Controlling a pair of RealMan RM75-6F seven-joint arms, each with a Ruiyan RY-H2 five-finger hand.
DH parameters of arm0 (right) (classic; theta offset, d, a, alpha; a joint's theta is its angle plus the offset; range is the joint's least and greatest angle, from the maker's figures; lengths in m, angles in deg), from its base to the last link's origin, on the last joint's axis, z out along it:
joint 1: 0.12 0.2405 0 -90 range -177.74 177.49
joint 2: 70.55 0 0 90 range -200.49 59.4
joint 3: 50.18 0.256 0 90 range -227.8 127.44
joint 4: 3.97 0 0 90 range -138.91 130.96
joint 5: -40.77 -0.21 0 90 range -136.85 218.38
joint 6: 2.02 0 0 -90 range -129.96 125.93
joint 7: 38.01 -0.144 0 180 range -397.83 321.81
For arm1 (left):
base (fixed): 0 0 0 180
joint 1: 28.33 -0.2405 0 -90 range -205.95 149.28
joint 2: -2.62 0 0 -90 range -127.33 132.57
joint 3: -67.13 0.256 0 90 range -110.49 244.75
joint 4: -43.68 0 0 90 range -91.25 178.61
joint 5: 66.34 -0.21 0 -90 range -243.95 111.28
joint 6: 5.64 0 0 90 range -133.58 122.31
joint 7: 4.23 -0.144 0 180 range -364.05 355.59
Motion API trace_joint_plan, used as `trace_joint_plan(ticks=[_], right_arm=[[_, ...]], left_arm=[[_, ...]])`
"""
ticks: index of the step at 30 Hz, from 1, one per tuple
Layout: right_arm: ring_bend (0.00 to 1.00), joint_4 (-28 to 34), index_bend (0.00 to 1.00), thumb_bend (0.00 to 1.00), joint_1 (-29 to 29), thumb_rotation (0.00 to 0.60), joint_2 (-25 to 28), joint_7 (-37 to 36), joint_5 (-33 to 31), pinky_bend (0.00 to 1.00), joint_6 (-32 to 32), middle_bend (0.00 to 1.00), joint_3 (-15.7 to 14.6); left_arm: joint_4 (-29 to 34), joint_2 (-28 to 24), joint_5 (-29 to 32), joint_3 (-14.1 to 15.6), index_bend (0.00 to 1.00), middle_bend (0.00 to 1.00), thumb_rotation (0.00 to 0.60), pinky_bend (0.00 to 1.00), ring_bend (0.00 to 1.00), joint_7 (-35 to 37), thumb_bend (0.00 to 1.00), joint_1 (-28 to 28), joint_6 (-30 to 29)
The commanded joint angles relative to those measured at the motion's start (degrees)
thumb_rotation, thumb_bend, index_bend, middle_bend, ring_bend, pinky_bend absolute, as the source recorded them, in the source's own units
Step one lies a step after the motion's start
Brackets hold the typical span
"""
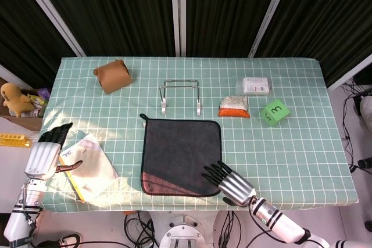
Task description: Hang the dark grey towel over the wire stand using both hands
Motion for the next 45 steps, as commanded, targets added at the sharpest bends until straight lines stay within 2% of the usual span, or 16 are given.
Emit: trace_joint_plan(ticks=[1, 12, 13, 15, 18, 24, 28, 36, 45], right_arm=[[0.00, -0.42, 0.05, 0.22, 0.47, 0.600, -0.69, 0.42, -0.07, 0.00, -0.53, 0.00, 0.29], [0.00, -1.36, 0.06, 0.23, 3.81, 0.600, -2.83, 2.50, -2.88, 0.00, -5.06, 0.00, 2.73], [0.00, -1.56, 0.06, 0.25, 4.06, 0.600, -3.06, 2.58, -3.10, 0.00, -5.32, 0.00, 2.85], [0.00, -1.72, 0.06, 0.39, 4.45, 0.600, -3.45, 2.35, -3.18, 0.00, -5.55, 0.00, 2.96], [0.00, -1.84, 0.06, 0.54, 4.81, 0.600, -3.76, 1.58, -2.80, 0.00, -5.27, 0.00, 3.01], [0.00, -2.65, 0.07, 0.66, 4.94, 0.600, -4.32, 0.97, -2.51, 0.00, -4.28, 0.00, 2.88], [0.00, -3.72, 0.11, 0.67, 4.75, 0.600, -5.10, 0.48, -2.07, 0.00, -3.14, 0.00, 2.70], [0.00, -6.53, 0.34, 0.62, 4.48, 0.600, -6.65, -3.09, 1.26, 0.00, 0.67, 0.00, 2.10], [0.00, -11.58, 0.48, 0.57, 3.31, 0.600, -8.96, -7.08, 5.88, 0.00, 7.14, 0.00, 1.23]], left_arm=[[-0.22, 0.06, -0.01, 0.05, 0.03, 0.11, 0.439, 0.23, 0.13, 0.23, 0.05, -0.02, 0.03], [0.40, -0.69, -0.19, -0.15, 0.03, 0.11, 0.445, 0.23, 0.13, -0.08, 0.05, 0.01, -0.32], [0.44, -0.77, -0.07, -0.18, 0.03, 0.11, 0.447, 0.23, 0.13, -0.07, 0.05, 0.04, -0.20], [0.46, -0.85, 0.06, -0.21, 0.03, 0.11, 0.449, 0.23, 0.13, -0.14, 0.05, 0.05, -0.12], [0.46, -0.85, 0.12, -0.23, 0.03, 0.11, 0.458, 0.23, 0.13, -0.07, 0.05, 0.04, -0.11], [0.09, -0.74, 0.07, -0.19, 0.03, 0.11, 0.470, 0.23, 0.13, 0.55, 0.05, -0.06, -0.21], [-0.31, -0.61, 0.08, -0.10, 0.03, 0.11, 0.477, 0.23, 0.13, 1.02, 0.06, -0.14, -0.17], [-0.60, -0.49, 0.20, -0.12, 0.04, 0.11, 0.481, 0.23, 0.13, 1.34, 0.06, -0.11, 0.02], [-0.78, -0.25, 0.33, -0.09, 0.04, 0.11, 0.489, 0.23, 0.13, 1.41, 0.06, 0.10, 0.52]])
